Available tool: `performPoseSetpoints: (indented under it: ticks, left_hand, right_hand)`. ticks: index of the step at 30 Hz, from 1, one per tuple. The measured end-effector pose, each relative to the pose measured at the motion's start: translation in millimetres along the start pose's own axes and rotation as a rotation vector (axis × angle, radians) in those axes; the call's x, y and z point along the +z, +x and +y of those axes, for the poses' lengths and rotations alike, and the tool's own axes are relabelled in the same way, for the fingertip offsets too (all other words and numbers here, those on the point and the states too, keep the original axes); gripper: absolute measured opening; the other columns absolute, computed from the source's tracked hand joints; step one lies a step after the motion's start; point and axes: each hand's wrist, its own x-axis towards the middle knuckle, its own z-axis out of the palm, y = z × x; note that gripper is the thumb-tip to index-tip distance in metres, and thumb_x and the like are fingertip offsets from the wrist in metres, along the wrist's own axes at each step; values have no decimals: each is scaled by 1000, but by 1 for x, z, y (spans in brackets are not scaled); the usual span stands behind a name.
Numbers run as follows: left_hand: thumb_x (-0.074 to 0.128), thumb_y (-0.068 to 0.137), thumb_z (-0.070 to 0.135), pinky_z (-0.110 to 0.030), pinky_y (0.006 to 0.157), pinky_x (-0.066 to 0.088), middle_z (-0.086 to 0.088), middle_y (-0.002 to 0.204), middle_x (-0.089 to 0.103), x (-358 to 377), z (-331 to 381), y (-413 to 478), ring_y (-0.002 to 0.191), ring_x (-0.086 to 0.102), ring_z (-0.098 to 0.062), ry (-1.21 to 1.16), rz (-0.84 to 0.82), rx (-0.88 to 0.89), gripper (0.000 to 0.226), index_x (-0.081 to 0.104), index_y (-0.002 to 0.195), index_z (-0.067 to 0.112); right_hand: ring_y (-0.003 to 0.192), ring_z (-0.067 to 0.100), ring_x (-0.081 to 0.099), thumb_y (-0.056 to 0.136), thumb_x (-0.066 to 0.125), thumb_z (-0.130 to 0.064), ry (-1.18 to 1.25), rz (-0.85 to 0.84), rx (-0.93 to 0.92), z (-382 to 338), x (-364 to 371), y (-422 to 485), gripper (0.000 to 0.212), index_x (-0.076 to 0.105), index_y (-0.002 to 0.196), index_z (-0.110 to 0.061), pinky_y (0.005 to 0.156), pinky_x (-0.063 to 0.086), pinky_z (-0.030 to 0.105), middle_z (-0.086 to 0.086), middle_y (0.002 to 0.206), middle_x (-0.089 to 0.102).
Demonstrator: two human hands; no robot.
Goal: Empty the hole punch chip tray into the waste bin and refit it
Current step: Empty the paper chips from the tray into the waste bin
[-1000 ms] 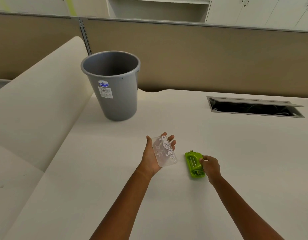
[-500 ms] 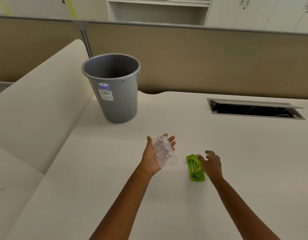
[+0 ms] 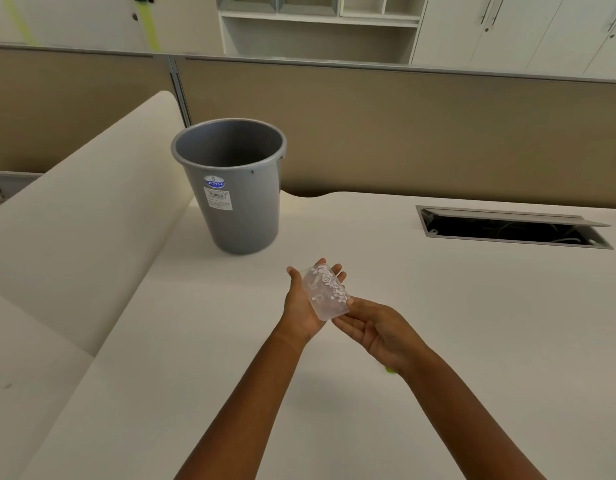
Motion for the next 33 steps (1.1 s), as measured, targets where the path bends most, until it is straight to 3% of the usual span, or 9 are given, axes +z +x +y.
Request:
performPoseSetpoints:
  ticks: [3,6,9,12,15,20,22,26,33]
  left_hand:
    - [7,93,56,-41,98,31,-10,146,39,1,7,2,141,26,-27,1,-10,9,67,26,144,16]
    - [6,94,54,-43,101,32,-10,134,50,2,19,3,137,32,-29,56,-2,25,67,26,145,15]
    - [13,97,49,-44,111,28,-13,149,36,8,42,5,135,36,-32,128,110,98,62,26,145,13]
    - [27,99,39,-43,115,27,-20,148,35,19,68,10,136,35,-34,293,339,363,53,30,142,8]
    - [43,97,23,-45,112,34,-22,146,36,25,100,11,133,38,-34,653,613,770,50,31,141,3]
    - [54,91,25,-44,112,33,-20,151,23,26,160,17,139,27,-32,1056,758,1086,66,22,144,3]
    - [54,90,30,-41,115,29,-20,155,16,26,182,21,143,19,-32,1204,794,1112,73,17,146,4]
    - [53,89,39,-42,118,21,-18,157,5,17,218,33,146,7,-32,1414,835,1043,81,8,147,4]
    - [38,97,35,-41,119,11,-17,158,0,2,251,58,146,1,-32,1469,896,863,70,2,147,1]
  right_hand:
    - [63,15,73,91,42,4,-14,23,-29,-3,7,5,20,62,89,7,63,60,23,15,86,70]
    - [61,15,73,90,41,6,-43,35,-55,-11,16,12,20,61,91,10,62,60,23,16,88,67]
    - [59,14,73,90,42,7,-57,15,-104,-27,32,21,21,62,84,6,60,60,21,17,91,65]
    - [56,15,72,89,43,8,-54,15,-142,-44,49,31,19,61,84,6,57,60,21,20,96,63]
    - [60,17,72,89,43,7,-56,-6,-168,-60,67,40,25,54,109,16,57,60,21,22,104,60]
    - [90,29,62,89,46,6,-72,-10,-195,-86,99,55,21,54,106,15,57,60,23,24,108,58]
    - [93,30,61,90,46,5,-102,-4,-203,-95,113,63,16,56,100,12,63,58,26,24,112,59]
    - [95,30,61,90,46,5,-129,19,-210,-110,139,84,31,47,119,14,65,54,26,27,125,56]
    - [110,37,60,89,46,7,-184,67,-216,-127,181,126,31,46,119,14,70,54,30,29,127,55]
